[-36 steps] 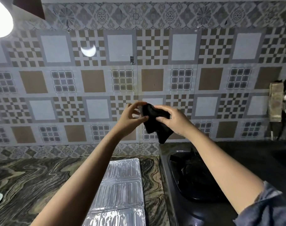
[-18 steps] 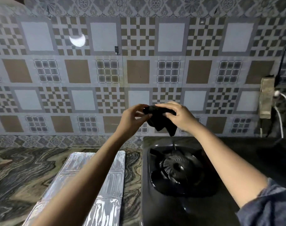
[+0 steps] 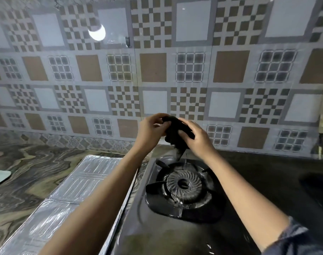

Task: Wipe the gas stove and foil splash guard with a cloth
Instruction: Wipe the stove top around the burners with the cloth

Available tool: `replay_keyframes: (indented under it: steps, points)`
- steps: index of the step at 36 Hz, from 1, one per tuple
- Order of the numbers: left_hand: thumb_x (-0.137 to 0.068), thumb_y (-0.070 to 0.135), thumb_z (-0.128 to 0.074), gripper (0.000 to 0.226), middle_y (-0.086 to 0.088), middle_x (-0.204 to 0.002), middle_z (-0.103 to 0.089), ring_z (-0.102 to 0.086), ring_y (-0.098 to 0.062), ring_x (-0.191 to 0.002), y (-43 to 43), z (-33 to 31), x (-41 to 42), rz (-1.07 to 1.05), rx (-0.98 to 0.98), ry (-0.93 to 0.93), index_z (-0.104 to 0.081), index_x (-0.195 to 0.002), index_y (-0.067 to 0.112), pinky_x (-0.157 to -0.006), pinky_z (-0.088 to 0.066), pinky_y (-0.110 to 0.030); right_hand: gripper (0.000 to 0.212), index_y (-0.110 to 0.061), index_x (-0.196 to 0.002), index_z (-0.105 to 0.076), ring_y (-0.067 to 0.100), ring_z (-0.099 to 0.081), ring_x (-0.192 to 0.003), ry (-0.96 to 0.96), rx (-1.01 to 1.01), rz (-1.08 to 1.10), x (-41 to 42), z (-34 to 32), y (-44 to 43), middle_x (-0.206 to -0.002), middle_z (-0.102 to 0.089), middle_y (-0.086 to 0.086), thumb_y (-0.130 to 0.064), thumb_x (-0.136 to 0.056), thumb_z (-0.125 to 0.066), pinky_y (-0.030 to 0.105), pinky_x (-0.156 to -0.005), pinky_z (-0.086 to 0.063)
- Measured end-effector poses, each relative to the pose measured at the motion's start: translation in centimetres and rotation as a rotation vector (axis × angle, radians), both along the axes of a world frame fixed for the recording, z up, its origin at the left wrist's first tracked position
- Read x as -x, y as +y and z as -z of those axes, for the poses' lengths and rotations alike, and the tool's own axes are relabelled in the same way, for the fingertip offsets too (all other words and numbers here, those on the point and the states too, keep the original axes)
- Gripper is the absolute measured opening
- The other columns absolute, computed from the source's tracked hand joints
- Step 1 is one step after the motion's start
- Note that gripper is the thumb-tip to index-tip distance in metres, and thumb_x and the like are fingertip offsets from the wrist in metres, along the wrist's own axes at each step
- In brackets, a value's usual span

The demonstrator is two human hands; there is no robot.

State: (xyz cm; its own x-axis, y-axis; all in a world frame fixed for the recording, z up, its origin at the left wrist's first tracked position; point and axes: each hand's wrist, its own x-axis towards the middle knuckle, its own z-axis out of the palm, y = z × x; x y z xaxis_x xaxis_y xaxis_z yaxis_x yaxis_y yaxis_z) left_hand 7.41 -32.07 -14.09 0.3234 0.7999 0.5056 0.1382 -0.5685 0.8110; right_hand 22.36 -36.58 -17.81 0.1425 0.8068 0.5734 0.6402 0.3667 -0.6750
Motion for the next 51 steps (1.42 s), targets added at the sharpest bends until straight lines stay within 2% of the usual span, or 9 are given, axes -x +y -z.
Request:
replay_keyframes:
  steps: [3, 7, 16, 22, 28, 33, 40, 45, 51]
  points:
    - [-0.088, 0.004, -0.058, 0.017, -0.013, -0.088, -0.064, -0.067, -0.024, -0.081, 0.7, 0.1, 0.1, 0.029, 0.015, -0.021, -0.066, -0.100, 0.014, -0.072, -0.060, -0.030, 0.042, -0.019, -0.132, -0.049, 0.003, -0.045, -0.117, 0.020, 0.009, -0.032, -0.3, -0.1, 0.5, -0.127, -0.053, -0.007, -0.016, -0.091, -0.056, -0.003, -0.087, -0.035]
    - [-0.088, 0.004, -0.059, 0.015, -0.011, -0.084, -0.062, -0.065, -0.023, -0.080, 1.8, 1.0, 0.5, 0.078, 0.099, -0.073, -0.066, -0.100, 0.009, -0.075, -0.060, -0.032, 0.035, -0.018, -0.124, -0.057, 0.007, -0.052, -0.112, 0.009, 0.049, -0.045, -0.2, -0.6, 1.9, -0.117, -0.059, -0.007, -0.006, -0.090, -0.055, 0.022, -0.098, -0.044]
    - [-0.091, 0.014, -0.057, 0.038, -0.006, -0.111, -0.061, -0.058, -0.010, -0.103, 1.8, 7.4, 3.7, 0.000, 0.318, 0.017, -0.051, -0.128, 0.011, -0.085, -0.046, -0.012, 0.036, -0.015, -0.113, -0.066, 0.010, -0.050, -0.102, -0.237, 0.214, -0.036, -1.0, 0.0, 5.4, -0.104, -0.058, -0.002, 0.003, -0.088, -0.049, 0.019, -0.091, -0.035]
    - [-0.095, 0.015, -0.050, 0.046, -0.017, -0.135, -0.050, -0.051, -0.018, -0.115, -0.2, 13.1, 5.6, -0.022, 0.602, 0.158, -0.038, -0.138, 0.006, -0.096, -0.041, -0.025, 0.034, -0.019, -0.111, -0.069, 0.024, -0.056, -0.107, -0.381, 0.412, -0.135, -1.6, 2.2, 8.2, -0.101, -0.059, 0.000, 0.000, -0.087, -0.055, 0.035, -0.102, -0.040]
    - [-0.097, 0.020, -0.045, 0.044, -0.009, -0.139, -0.047, -0.048, -0.021, -0.126, -1.0, 14.1, 6.0, -0.022, 0.672, 0.140, -0.037, -0.140, 0.014, -0.107, -0.039, -0.035, 0.039, -0.022, -0.116, -0.065, 0.019, -0.051, -0.113, -0.397, 0.464, -0.247, 0.4, 3.8, 9.6, -0.118, -0.060, 0.001, 0.000, -0.089, -0.047, 0.028, -0.100, -0.034]
    - [-0.097, 0.014, -0.045, 0.043, -0.010, -0.138, -0.050, -0.050, -0.022, -0.125, -0.9, 14.0, 5.8, -0.027, 0.682, 0.134, -0.039, -0.139, 0.014, -0.108, -0.039, -0.040, 0.035, -0.030, -0.120, -0.061, 0.020, -0.038, -0.130, -0.422, 0.560, -0.343, 1.6, 5.8, 11.3, -0.134, -0.053, -0.003, -0.016, -0.095, -0.041, 0.042, -0.113, -0.025]
    - [-0.096, 0.003, -0.040, 0.044, 0.000, -0.123, -0.049, -0.048, -0.009, -0.111, -0.3, 13.7, 5.7, 0.041, 0.697, 0.135, -0.036, -0.139, 0.011, -0.075, -0.045, -0.001, 0.038, -0.037, -0.131, -0.048, 0.019, -0.025, -0.138, -0.609, 0.619, -0.388, 1.8, 6.8, 12.7, -0.144, -0.043, -0.007, -0.046, -0.096, -0.033, 0.041, -0.114, -0.013]
    - [-0.097, 0.007, -0.040, 0.046, 0.000, -0.130, -0.048, -0.046, -0.009, -0.115, 0.5, 13.9, 5.6, 0.048, 0.713, 0.129, -0.034, -0.142, 0.014, -0.089, -0.041, -0.016, 0.038, -0.038, -0.135, -0.043, 0.018, -0.019, -0.140, -0.649, 0.684, -0.454, 1.8, 7.0, 13.2, -0.148, -0.035, -0.006, -0.042, -0.098, -0.032, 0.040, -0.116, -0.009]
    - [-0.098, 0.011, -0.039, 0.047, 0.012, -0.124, -0.037, -0.031, 0.002, -0.119, 1.6, 14.2, 5.1, 0.062, 0.708, 0.145, -0.030, -0.144, 0.018, -0.094, -0.028, -0.013, 0.038, -0.033, -0.135, -0.045, 0.014, -0.021, -0.138, -0.628, 0.670, -0.495, 1.0, 7.0, 13.5, -0.147, -0.036, -0.006, -0.036, -0.097, -0.040, 0.036, -0.114, -0.009]
